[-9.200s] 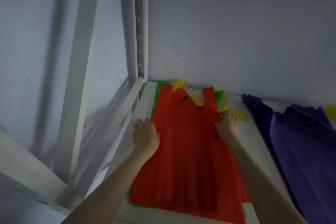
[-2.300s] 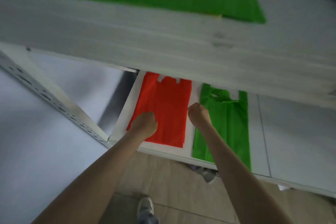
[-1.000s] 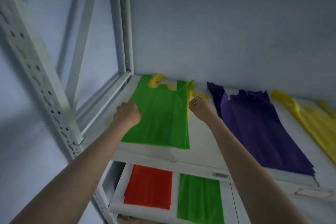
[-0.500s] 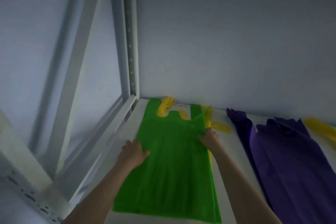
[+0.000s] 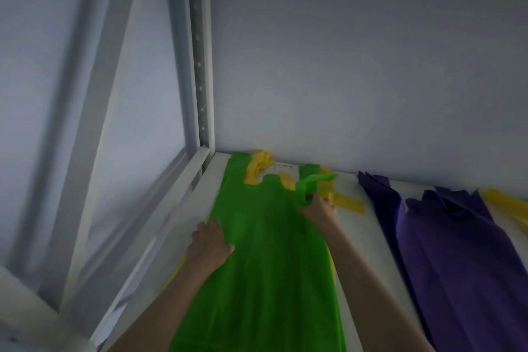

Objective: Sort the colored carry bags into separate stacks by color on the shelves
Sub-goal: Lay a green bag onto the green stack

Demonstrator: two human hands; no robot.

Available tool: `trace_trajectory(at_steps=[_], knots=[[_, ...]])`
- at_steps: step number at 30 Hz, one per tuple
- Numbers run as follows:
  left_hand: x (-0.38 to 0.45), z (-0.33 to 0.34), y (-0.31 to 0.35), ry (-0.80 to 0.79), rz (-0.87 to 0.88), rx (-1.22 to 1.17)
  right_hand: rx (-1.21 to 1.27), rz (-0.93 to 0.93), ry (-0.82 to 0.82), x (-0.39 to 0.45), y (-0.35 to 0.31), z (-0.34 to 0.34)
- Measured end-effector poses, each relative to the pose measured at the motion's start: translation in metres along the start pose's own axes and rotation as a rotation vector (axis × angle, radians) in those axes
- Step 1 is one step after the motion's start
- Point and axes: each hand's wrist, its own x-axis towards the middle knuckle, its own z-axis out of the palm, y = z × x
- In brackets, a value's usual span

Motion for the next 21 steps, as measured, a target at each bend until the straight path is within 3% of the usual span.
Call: trace_trajectory(at_steps=[4, 9, 15, 21], knots=[[-0.001, 0.0, 0.001, 0.001, -0.005, -0.027, 0.008, 0.051, 0.028, 0.001, 0.001, 0.004], [-0.002, 0.001, 0.0, 0.014, -0.002, -0.035, 0.29, 0.12, 0.066, -0.003, -0.005, 0.0], [-0.002, 0.0, 0.001, 0.006, -0.004, -0.028, 0.524, 0.165, -0.09, 0.051, 0.027, 0.024], [-0.004, -0.001, 0.004, 0.019, 0.004, -0.013, 0.64, 0.154, -0.124, 0.027, 0.019, 0.007]])
